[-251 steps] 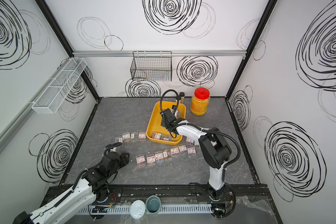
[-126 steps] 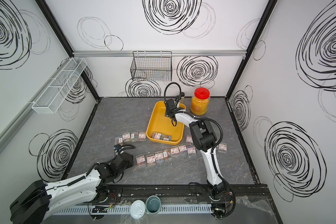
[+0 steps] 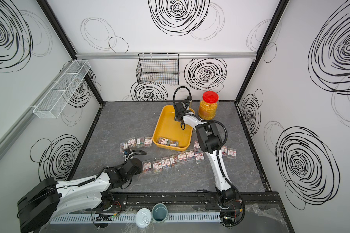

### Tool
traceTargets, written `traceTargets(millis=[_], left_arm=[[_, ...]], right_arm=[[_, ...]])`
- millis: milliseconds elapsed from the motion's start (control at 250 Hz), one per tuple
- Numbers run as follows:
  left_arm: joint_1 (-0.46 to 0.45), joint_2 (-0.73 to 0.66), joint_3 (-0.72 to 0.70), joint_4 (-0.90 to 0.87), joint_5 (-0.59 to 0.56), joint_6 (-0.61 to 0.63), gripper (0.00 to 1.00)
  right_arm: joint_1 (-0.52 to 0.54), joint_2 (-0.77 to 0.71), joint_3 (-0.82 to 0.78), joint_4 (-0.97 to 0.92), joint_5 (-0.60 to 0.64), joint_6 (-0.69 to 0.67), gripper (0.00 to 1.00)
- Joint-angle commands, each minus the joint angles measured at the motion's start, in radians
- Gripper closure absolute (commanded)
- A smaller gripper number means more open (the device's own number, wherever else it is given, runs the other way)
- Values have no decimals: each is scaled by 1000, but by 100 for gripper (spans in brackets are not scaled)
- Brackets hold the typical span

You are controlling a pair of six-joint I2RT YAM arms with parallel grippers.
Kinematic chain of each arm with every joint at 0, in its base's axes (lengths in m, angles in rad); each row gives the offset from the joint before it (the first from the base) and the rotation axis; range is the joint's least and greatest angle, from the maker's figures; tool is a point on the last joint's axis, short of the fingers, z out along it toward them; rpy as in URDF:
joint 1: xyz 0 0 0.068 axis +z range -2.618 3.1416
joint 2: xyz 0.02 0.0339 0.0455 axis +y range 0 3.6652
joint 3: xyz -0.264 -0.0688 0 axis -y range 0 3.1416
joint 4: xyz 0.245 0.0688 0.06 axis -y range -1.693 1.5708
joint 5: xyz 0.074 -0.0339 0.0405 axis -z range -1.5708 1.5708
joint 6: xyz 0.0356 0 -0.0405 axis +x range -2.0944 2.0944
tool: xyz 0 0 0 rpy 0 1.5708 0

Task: Take the paper clips out of the storage box
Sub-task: Pick up the boxed paper clips from the storage box.

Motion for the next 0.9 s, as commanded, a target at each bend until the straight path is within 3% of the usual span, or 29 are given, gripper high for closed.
traceTargets(millis=[0, 136, 623, 771, 895], left_arm=[[-13, 40, 27, 9, 9, 1, 52], [-47, 68, 52, -1, 7, -15, 52], [-119, 7, 53, -74, -50, -120, 52], [-80, -66, 66, -158, -86, -103, 52], [12, -150, 72, -203, -63, -37, 51]], right_arm=[[-15, 21, 30, -16, -32, -19, 8], [-18, 32, 39, -13, -55, -41, 10], [3, -21, 21, -10, -67, -82, 40], [26, -118, -41, 10, -54, -99, 48], [49, -237, -115, 24, -60, -125, 53]])
